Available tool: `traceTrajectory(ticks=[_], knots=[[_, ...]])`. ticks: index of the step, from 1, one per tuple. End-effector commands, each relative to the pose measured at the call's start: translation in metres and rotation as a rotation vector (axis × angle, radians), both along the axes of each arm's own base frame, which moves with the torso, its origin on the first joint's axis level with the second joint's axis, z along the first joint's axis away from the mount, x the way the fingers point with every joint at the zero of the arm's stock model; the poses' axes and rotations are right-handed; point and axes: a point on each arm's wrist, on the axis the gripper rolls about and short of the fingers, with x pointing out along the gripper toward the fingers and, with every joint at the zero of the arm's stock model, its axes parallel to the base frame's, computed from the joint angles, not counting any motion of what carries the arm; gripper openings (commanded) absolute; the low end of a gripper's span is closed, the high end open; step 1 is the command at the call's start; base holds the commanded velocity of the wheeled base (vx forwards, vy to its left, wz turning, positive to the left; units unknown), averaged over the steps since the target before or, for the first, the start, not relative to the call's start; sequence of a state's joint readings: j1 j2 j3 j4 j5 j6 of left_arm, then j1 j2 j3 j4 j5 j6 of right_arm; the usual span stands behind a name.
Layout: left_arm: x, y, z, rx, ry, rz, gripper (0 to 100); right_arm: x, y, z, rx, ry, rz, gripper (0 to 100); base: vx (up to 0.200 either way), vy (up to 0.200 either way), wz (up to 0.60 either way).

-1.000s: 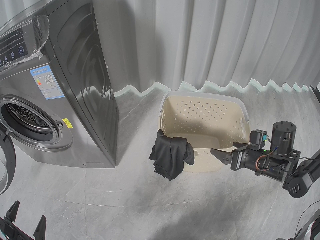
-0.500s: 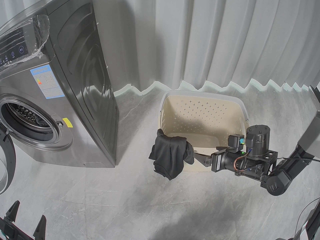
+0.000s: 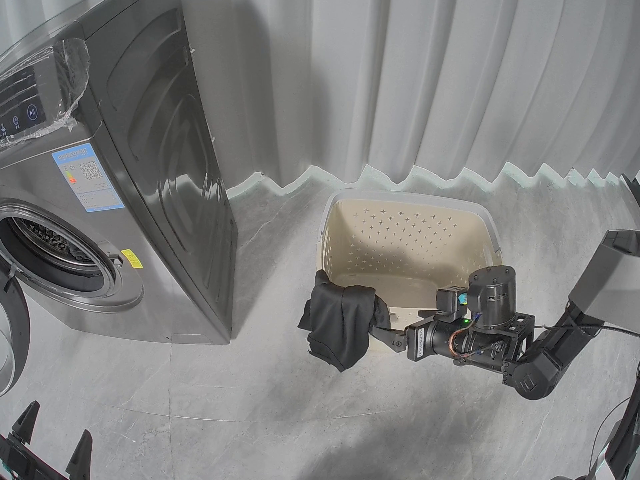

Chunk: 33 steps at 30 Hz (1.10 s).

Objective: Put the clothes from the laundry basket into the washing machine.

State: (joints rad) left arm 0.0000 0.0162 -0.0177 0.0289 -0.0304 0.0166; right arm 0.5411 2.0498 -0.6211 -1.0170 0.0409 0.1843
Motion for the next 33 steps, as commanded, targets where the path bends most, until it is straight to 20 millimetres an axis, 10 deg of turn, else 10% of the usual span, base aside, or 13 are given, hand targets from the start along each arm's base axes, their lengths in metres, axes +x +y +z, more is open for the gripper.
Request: traceTrajectory(ticks=[1, 33], knots=[[0.000, 0.000, -0.003, 0.000, -0.004, 0.000, 100, -0.002, 0.008, -0.012, -0.020, 0.026, 0.024, 100, 0.000, 0.000, 0.00], [0.000, 0.000, -0.003, -0.001, -0.004, 0.000, 100, 0.054, 0.043, -0.053, 0.010, -0.077, 0.032, 100, 0.000, 0.000, 0.00]])
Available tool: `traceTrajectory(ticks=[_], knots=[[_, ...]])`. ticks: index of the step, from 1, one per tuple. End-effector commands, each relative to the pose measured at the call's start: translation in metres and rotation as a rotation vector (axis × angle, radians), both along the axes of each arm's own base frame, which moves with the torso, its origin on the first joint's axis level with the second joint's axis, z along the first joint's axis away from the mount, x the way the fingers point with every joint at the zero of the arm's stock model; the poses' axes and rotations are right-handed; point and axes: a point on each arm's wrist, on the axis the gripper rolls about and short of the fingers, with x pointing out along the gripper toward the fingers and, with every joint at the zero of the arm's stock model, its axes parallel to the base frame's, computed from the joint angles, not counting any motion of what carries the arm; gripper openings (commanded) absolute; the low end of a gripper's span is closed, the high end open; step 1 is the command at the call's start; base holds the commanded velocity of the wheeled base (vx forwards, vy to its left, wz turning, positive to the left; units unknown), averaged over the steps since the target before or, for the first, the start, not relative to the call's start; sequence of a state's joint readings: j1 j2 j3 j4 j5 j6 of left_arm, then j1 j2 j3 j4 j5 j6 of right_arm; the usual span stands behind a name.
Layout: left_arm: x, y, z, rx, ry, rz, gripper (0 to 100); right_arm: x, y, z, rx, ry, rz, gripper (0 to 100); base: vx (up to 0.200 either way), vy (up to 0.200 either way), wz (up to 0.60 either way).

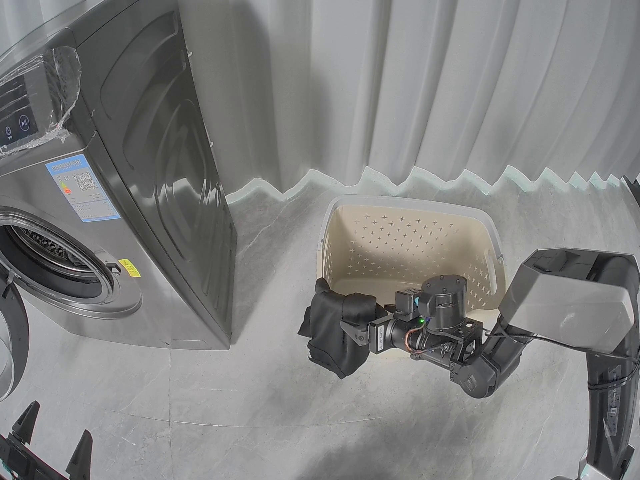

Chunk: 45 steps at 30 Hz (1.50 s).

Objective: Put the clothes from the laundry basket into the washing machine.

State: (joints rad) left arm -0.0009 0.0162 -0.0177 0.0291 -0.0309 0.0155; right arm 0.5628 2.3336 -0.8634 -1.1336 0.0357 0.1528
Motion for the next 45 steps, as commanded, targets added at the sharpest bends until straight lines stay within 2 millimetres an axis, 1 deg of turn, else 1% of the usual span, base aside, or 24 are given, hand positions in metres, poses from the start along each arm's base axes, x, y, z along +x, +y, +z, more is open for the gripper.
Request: traceTrajectory(ticks=[1, 2, 3, 13, 16, 17, 18, 19, 20, 27, 28, 29, 30, 31, 32, 33, 34, 36, 37, 38, 39, 40, 41, 45], knots=[[0.000, 0.000, -0.003, 0.000, -0.005, -0.001, 100, 0.004, 0.002, -0.007, -0.003, 0.004, 0.002, 100, 0.000, 0.000, 0.00], [0.000, 0.000, -0.003, 0.000, -0.005, -0.001, 100, 0.004, 0.002, -0.008, -0.004, 0.006, 0.003, 100, 0.000, 0.000, 0.00], [0.000, 0.000, -0.003, 0.000, -0.005, 0.001, 100, 0.004, 0.002, -0.008, -0.003, 0.007, 0.002, 0, 0.000, 0.000, 0.00], [0.000, 0.000, -0.003, -0.006, -0.004, 0.000, 100, 0.004, -0.001, -0.008, 0.008, -0.007, 0.002, 0, 0.000, 0.000, 0.00], [0.000, 0.000, -0.003, -0.006, -0.004, 0.001, 100, -0.003, -0.006, -0.005, 0.001, 0.005, 0.002, 0, 0.000, 0.000, 0.00], [0.000, 0.000, -0.003, -0.006, -0.004, 0.000, 100, -0.006, -0.008, 0.000, -0.002, -0.002, 0.004, 0, 0.000, 0.000, 0.00], [0.000, 0.000, -0.003, -0.006, -0.004, 0.000, 100, -0.006, -0.008, 0.000, -0.002, -0.002, 0.004, 0, 0.000, 0.000, 0.00], [0.000, 0.000, -0.003, -0.006, -0.003, 0.001, 100, -0.014, -0.013, 0.008, -0.008, -0.010, 0.009, 0, 0.000, 0.000, 0.00], [0.000, 0.000, -0.003, -0.005, -0.004, 0.000, 100, -0.018, -0.015, 0.011, -0.012, -0.009, 0.010, 0, 0.000, 0.000, 0.00], [0.000, 0.000, -0.003, -0.005, -0.004, 0.000, 100, -0.042, -0.030, 0.043, 0.008, -0.044, 0.015, 0, 0.000, 0.000, 0.00], [0.000, 0.000, -0.003, -0.006, -0.004, 0.000, 100, -0.049, -0.032, 0.054, 0.021, -0.063, 0.019, 0, 0.000, 0.000, 0.00], [0.000, 0.000, -0.003, -0.006, -0.004, 0.000, 100, -0.051, -0.033, 0.056, 0.024, -0.068, 0.021, 0, 0.000, 0.000, 0.00], [0.000, 0.000, -0.003, -0.006, -0.004, 0.000, 100, -0.059, -0.036, 0.066, 0.044, -0.101, 0.025, 0, 0.000, 0.000, 0.00], [0.000, 0.000, -0.003, -0.006, -0.004, 0.000, 100, -0.059, -0.036, 0.066, 0.044, -0.101, 0.025, 0, 0.000, 0.000, 0.00], [0.000, 0.000, -0.003, -0.006, -0.004, 0.001, 100, -0.069, -0.040, 0.080, 0.076, -0.148, 0.030, 0, 0.000, 0.000, 0.00], [0.000, 0.000, -0.003, -0.006, -0.004, 0.001, 100, -0.069, -0.040, 0.080, 0.076, -0.148, 0.030, 0, 0.000, 0.000, 0.00], [0.000, 0.000, -0.003, -0.006, -0.003, 0.000, 100, -0.081, -0.047, 0.094, 0.104, -0.194, 0.032, 0, 0.000, 0.000, 0.00], [0.000, 0.000, -0.003, -0.006, -0.004, 0.000, 100, -0.093, -0.054, 0.106, 0.131, -0.237, 0.033, 0, 0.000, 0.000, 0.00], [0.000, 0.000, -0.003, -0.006, -0.004, 0.000, 100, -0.095, -0.055, 0.108, 0.137, -0.242, 0.034, 0, 0.000, 0.000, 0.00], [0.000, 0.000, -0.002, -0.009, -0.004, 0.001, 100, -0.107, -0.060, 0.118, 0.163, -0.276, 0.041, 0, 0.000, 0.000, 0.00], [0.000, 0.000, -0.003, -0.009, -0.003, 0.001, 100, -0.110, -0.061, 0.120, 0.169, -0.285, 0.044, 0, 0.000, 0.000, 0.00], [0.000, 0.000, -0.003, -0.012, -0.004, 0.001, 100, -0.120, -0.064, 0.129, 0.195, -0.316, 0.056, 0, 0.000, 0.000, 0.00], [0.000, 0.000, -0.003, -0.012, -0.003, 0.003, 100, -0.123, -0.064, 0.133, 0.203, -0.329, 0.063, 0, 0.000, 0.000, 0.00], [0.000, 0.000, -0.002, -0.018, -0.004, 0.005, 100, -0.138, -0.063, 0.161, 0.233, -0.434, 0.102, 0, 0.000, 0.000, 0.00]])
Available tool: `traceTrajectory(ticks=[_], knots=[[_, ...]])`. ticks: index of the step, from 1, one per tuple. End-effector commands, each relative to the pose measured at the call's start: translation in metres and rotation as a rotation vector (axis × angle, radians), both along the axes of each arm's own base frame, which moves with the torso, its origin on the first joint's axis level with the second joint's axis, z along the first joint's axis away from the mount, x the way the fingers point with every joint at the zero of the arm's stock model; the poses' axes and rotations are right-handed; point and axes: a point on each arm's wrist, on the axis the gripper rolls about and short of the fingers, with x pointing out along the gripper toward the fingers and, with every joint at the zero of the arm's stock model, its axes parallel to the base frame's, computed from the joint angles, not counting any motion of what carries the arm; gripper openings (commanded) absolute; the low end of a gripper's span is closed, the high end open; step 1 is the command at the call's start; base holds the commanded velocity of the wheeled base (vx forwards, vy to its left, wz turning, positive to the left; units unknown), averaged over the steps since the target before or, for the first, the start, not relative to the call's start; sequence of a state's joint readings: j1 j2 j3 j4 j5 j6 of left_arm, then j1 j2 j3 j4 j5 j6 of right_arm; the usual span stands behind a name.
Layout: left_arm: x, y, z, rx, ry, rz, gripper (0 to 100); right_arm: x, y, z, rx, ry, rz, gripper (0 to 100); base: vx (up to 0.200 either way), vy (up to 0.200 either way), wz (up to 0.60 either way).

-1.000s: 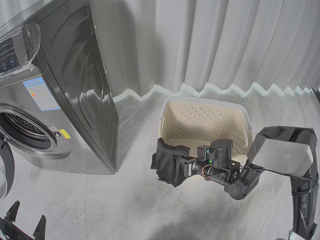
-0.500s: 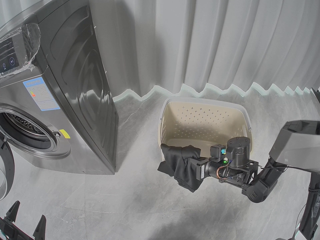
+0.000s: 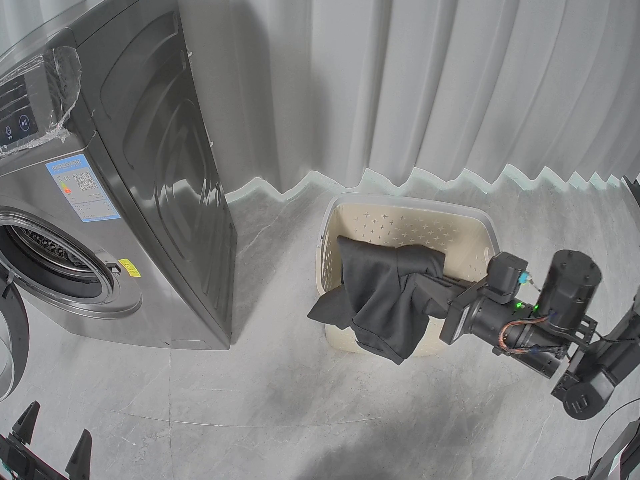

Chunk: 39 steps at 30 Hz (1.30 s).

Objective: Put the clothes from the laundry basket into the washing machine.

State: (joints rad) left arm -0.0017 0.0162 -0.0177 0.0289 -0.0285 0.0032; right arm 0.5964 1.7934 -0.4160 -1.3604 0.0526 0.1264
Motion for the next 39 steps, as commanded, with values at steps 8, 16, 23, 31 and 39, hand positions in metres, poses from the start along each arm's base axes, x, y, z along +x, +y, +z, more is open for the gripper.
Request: traceTrajectory(ticks=[8, 16, 23, 31, 39], knots=[[0.000, 0.000, -0.002, -0.009, -0.004, 0.004, 100, -0.061, -0.015, 0.076, 0.116, -0.205, 0.088, 0, -0.050, 0.000, 0.00], [0.000, 0.000, -0.003, -0.008, -0.003, 0.004, 100, -0.063, -0.016, 0.077, 0.123, -0.213, 0.090, 0, -0.200, 0.000, 0.00], [0.000, 0.000, -0.002, -0.008, -0.004, 0.004, 100, -0.063, -0.016, 0.078, 0.127, -0.218, 0.091, 0, -0.143, 0.000, 0.00], [0.000, 0.000, -0.002, -0.009, -0.006, 0.004, 100, -0.063, -0.015, 0.075, 0.121, -0.207, 0.098, 0, 0.000, 0.025, 0.00], [0.000, 0.000, -0.002, -0.009, -0.004, 0.004, 100, -0.064, -0.014, 0.073, 0.117, -0.200, 0.105, 0, 0.000, 0.200, 0.00]])
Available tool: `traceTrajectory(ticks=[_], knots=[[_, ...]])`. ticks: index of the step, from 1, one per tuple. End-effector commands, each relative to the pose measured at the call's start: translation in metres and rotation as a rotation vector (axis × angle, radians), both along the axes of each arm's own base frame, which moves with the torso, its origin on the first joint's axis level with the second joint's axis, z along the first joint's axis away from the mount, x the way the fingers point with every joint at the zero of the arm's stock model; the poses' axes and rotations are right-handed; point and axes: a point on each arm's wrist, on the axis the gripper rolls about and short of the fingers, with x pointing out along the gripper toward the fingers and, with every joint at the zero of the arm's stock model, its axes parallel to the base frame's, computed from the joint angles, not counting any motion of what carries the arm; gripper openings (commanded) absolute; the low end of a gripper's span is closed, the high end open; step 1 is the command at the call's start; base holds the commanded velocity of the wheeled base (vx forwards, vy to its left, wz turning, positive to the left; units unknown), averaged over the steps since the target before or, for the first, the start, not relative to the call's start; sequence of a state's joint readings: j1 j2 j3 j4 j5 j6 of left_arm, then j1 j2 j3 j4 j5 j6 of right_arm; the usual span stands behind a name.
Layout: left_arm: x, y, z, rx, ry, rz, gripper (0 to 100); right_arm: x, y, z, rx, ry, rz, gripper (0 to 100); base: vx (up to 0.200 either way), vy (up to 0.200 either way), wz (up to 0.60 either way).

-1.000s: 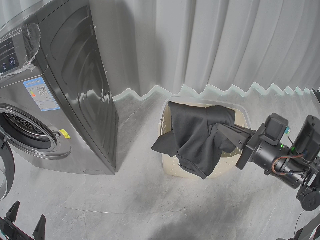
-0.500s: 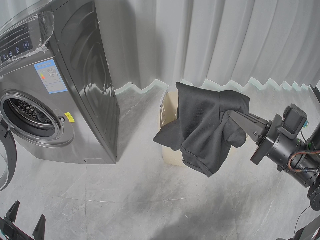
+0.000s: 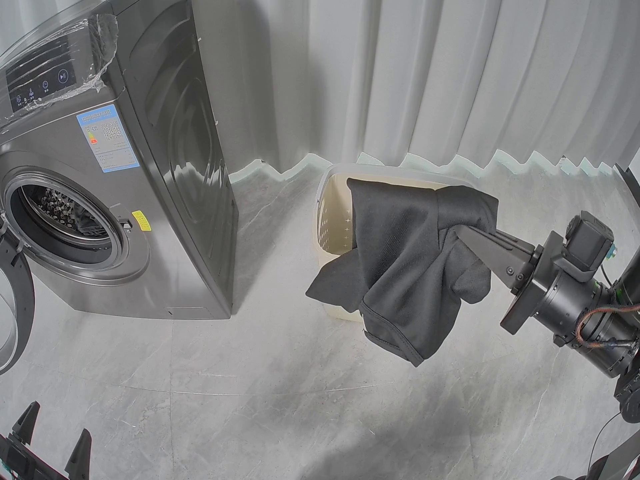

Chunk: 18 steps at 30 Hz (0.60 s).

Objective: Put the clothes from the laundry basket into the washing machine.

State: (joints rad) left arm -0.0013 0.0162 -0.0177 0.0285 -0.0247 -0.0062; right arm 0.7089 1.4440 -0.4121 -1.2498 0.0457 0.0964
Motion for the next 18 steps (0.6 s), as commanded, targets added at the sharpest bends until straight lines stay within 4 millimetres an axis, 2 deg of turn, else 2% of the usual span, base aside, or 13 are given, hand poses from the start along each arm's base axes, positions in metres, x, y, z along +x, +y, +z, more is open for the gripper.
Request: traceTrajectory(ticks=[1, 18], knots=[[-0.0003, 0.0000, -0.0025, 0.000, -0.004, 0.000, 100, 0.0000, 0.0009, -0.0015, -0.004, 0.005, 0.003, 0, 0.000, 0.200, 0.00], [-0.0004, 0.0000, -0.0022, -0.002, -0.004, 0.000, 100, -0.0002, 0.0029, -0.0053, -0.013, 0.017, 0.011, 0, 0.000, 0.200, 0.00]])
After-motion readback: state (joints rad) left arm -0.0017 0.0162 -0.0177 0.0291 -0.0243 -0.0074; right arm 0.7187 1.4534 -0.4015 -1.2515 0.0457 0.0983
